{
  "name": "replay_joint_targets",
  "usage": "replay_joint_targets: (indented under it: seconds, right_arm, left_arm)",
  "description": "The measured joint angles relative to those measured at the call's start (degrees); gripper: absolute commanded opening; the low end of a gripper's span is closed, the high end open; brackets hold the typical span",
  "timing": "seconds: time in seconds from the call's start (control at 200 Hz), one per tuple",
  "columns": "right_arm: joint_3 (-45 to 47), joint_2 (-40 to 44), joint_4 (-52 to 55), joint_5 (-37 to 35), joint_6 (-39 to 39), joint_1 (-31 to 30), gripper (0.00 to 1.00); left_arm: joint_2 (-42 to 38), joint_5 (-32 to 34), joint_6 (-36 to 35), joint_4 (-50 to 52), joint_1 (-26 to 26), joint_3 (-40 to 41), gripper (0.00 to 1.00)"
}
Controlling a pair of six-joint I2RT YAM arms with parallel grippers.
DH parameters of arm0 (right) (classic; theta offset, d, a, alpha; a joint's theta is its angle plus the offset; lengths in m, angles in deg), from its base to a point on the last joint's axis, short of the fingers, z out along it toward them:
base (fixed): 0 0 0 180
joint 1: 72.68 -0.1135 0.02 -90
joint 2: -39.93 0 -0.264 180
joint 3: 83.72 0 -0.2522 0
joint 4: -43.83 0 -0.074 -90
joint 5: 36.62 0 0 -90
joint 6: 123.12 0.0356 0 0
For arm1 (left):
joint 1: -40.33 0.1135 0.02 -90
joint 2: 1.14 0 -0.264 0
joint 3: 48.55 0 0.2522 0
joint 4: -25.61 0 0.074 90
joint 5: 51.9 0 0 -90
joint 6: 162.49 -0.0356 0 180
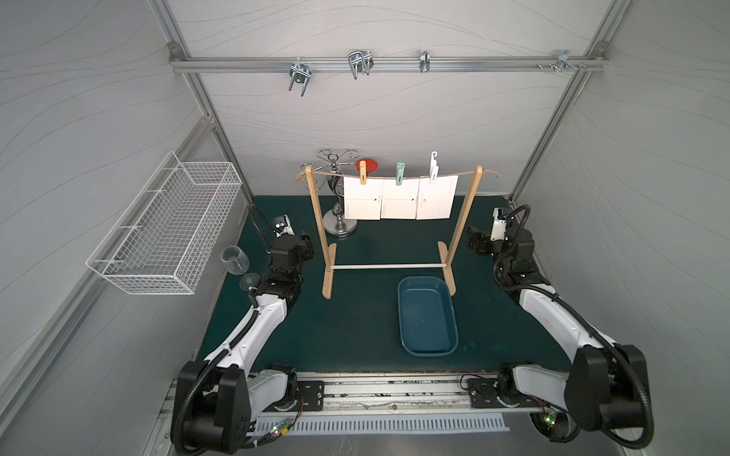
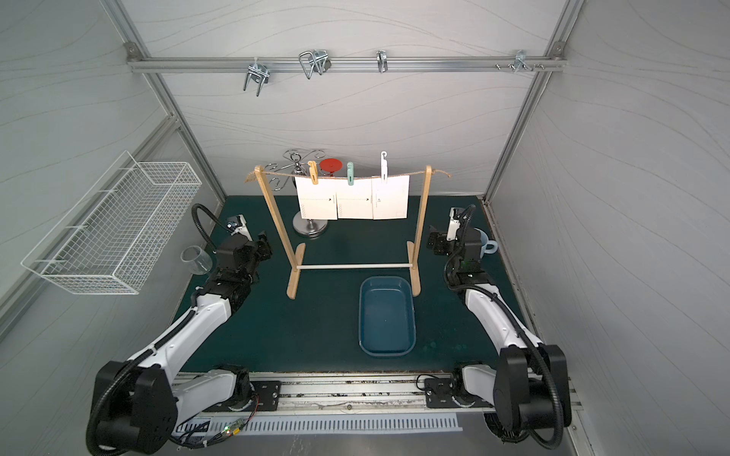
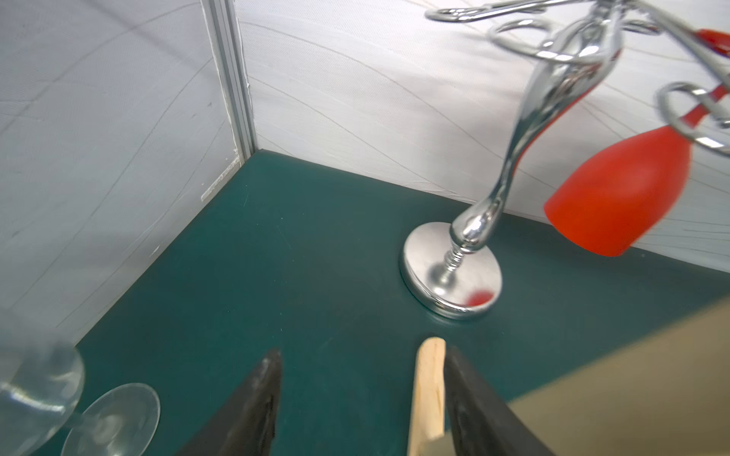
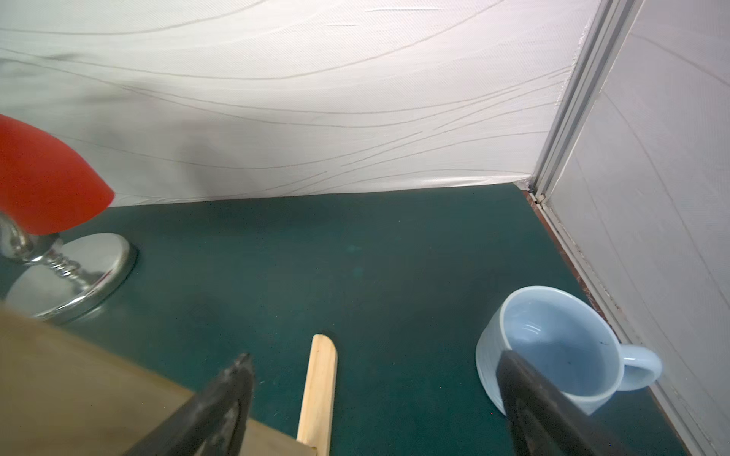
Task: Remove the postcards from the strings
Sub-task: Pinch the postcard on the clothesline.
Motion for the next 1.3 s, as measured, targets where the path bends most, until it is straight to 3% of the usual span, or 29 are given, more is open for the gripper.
replay_joint_targets:
  seconds: [0.28, 0.665, 0.961, 1.301]
  right_arm:
    - [-6.1, 9.5, 15.5, -0.2, 3.2, -2.1, 0.96]
    - [-20.0, 20.5, 31.3, 1.0, 4.2, -2.1, 0.95]
    - [-33.1, 17.7, 38.3, 9.2, 4.1, -2.5, 0.95]
    - [-49.1, 7.7, 40.6, 19.6, 3.9, -2.8, 0.95]
  left_arm:
    - [-10.1, -1.7, 5.9, 17.0, -3.7, -5.8, 0.58]
    - [-12.7, -2.9, 3.0, 28.7, -24.3, -14.1, 0.52]
    - [-3.5, -7.6, -1.6, 29.0, -37.0, -22.3, 0.51]
    - [10.8, -17.7, -4.2, 23.3, -38.5, -31.1, 0.52]
